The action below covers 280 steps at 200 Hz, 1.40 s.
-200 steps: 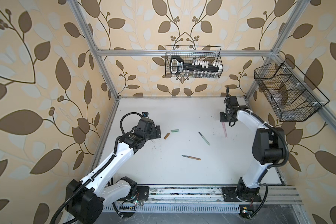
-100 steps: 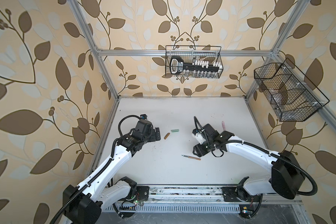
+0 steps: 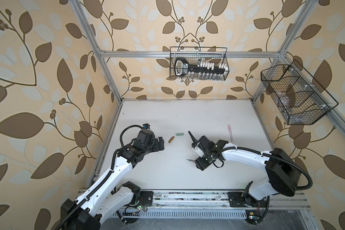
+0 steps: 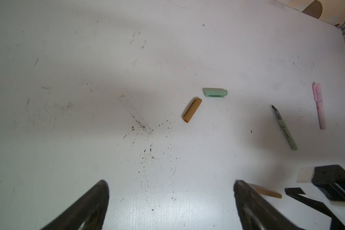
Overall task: Insert the pens into the pen caps
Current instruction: 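Grasp the orange fountain pen on the table with the right gripper, then set the orange pen down near the left gripper and open the right gripper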
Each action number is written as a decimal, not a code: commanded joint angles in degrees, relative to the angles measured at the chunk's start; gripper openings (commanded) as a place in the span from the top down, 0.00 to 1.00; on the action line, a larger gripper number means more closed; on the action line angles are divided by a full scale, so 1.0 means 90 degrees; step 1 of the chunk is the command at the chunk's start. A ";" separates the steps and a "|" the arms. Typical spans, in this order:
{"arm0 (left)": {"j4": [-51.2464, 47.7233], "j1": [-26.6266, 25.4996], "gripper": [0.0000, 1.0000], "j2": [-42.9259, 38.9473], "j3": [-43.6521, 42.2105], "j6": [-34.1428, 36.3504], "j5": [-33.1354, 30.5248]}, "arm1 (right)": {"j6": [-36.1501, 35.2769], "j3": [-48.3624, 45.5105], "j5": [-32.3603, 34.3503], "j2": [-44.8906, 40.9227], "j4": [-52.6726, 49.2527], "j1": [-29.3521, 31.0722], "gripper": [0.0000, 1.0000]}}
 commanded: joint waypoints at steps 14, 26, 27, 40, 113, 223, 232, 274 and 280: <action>-0.0106 -0.0023 0.01 -0.0282 -0.0085 -0.0070 -0.0111 | -0.0158 0.0334 0.0603 0.0423 -0.0212 0.0012 0.29; -0.0104 -0.0023 0.01 -0.0376 -0.0124 -0.0094 -0.0129 | -0.0171 0.0324 0.0598 0.0458 -0.0175 -0.0025 0.29; -0.0101 -0.0023 0.01 -0.0381 -0.0125 -0.0097 -0.0131 | -0.0176 0.0320 0.0591 0.0464 -0.0173 -0.0032 0.29; -0.0127 -0.0023 0.01 -0.0452 -0.0155 -0.0108 -0.0182 | -0.0192 0.0281 0.0602 0.0517 -0.0144 -0.0074 0.29; -0.0053 -0.0023 0.01 -0.0518 -0.0351 -0.0239 -0.0155 | 0.0346 0.0265 -0.0007 0.0710 -0.0194 0.0004 0.40; 0.0330 -0.0020 0.01 -0.0564 -0.0739 -0.0390 0.0055 | 0.2598 -0.0201 -0.0505 0.0709 0.0651 0.0493 0.72; 0.0344 -0.0023 0.01 -0.0575 -0.0769 -0.0412 0.0064 | 0.2865 -0.0293 -0.0575 0.0691 0.0897 0.0571 0.75; 0.0390 -0.0022 0.01 -0.0579 -0.0888 -0.0430 0.0150 | 0.3660 -0.0387 -0.0469 0.0631 0.1634 0.0762 0.85; 0.0405 -0.0023 0.01 -0.0574 -0.0898 -0.0437 0.0174 | 0.3756 -0.0405 -0.0412 0.0573 0.1761 0.0766 0.86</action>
